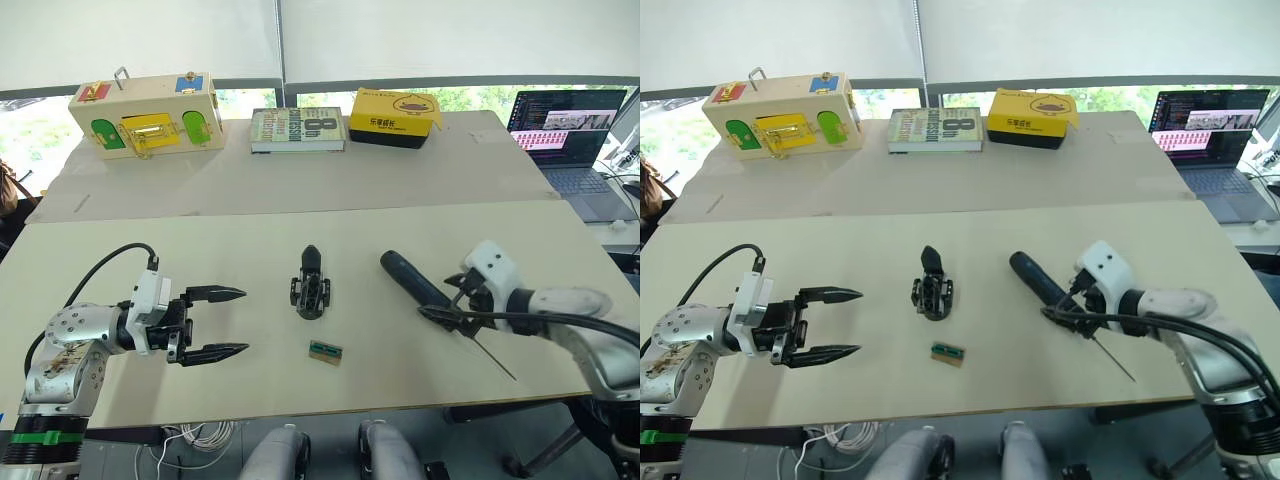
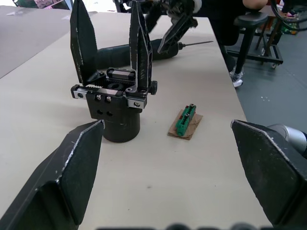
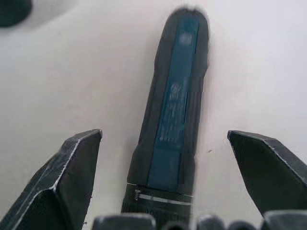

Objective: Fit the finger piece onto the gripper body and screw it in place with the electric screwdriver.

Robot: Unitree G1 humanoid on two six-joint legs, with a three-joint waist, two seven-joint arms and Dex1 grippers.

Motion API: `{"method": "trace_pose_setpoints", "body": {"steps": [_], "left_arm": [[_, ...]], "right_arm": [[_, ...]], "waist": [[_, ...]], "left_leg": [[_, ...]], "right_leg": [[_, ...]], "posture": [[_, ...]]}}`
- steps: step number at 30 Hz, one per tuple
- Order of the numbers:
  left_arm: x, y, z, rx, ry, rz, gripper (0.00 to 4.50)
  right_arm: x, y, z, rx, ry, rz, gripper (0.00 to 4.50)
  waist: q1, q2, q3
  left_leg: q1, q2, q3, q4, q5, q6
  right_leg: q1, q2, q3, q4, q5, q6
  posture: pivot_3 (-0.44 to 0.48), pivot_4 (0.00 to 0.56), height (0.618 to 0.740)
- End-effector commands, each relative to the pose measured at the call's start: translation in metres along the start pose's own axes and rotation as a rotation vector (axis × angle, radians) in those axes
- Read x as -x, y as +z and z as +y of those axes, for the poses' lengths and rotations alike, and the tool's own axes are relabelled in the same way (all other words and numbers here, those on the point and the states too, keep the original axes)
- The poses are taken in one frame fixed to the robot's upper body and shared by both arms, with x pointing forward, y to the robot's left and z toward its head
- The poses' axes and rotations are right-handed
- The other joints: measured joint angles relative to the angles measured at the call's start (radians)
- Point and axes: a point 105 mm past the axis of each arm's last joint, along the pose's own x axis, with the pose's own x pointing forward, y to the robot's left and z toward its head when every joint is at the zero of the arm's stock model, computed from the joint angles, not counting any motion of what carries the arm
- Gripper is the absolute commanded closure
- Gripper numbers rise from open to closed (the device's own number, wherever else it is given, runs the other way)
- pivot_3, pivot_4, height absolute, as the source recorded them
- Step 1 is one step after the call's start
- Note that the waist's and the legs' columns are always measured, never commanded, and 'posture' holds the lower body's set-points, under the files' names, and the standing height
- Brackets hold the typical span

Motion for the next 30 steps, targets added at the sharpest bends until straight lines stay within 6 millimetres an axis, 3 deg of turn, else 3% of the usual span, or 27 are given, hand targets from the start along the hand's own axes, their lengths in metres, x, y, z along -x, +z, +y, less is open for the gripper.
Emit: {"method": "trace_pose_setpoints", "body": {"steps": [1, 6, 11, 17, 30], "left_arm": [[-0.005, 0.006, -0.004, -0.030, -0.027, -0.016, 0.00], [-0.009, 0.004, -0.007, -0.018, -0.038, -0.024, 0.00], [-0.013, 0.004, -0.009, -0.019, -0.049, -0.033, 0.00], [-0.016, 0.002, -0.011, -0.012, -0.047, -0.039, 0.00], [-0.016, 0.005, -0.016, 0.007, -0.016, -0.054, 0.00]], "right_arm": [[0.022, 0.020, 0.004, 0.055, 0.064, 0.045, 0.04], [0.040, 0.019, -0.001, 0.029, 0.086, 0.301, 0.04], [0.037, 0.018, -0.009, -0.003, 0.060, 0.434, 0.04], [0.010, 0.022, 0.004, -0.152, 0.149, 0.510, 0.04], [-0.015, 0.009, -0.008, -0.048, 0.116, 0.630, 0.04]], "waist": [[0.000, -0.001, 0.000], [-0.002, -0.001, 0.000], [-0.004, -0.002, 0.000], [-0.007, -0.003, 0.000], [-0.002, -0.003, 0.000]], "left_leg": [[0.000, 0.001, 0.000, 0.000, 0.000, 0.000], [-0.001, 0.001, 0.002, 0.000, 0.000, 0.001], [-0.001, 0.002, 0.003, 0.000, 0.000, 0.001], [-0.002, 0.002, 0.005, 0.000, -0.001, 0.001], [-0.002, 0.000, 0.005, 0.000, -0.002, 0.003]], "right_leg": [[0.000, 0.000, 0.000, 0.000, 0.000, 0.000], [-0.001, -0.001, 0.000, 0.000, 0.000, 0.000], [-0.001, -0.003, -0.001, -0.001, 0.000, 0.000], [-0.003, -0.003, 0.000, -0.001, 0.001, 0.000], [-0.004, -0.003, 0.000, -0.001, 0.001, 0.000]], "posture": [[0.000, 0.150, 0.740], [0.000, 0.150, 0.740], [0.000, 0.150, 0.740], [0.000, 0.150, 0.740], [0.000, 0.150, 0.740]]}}
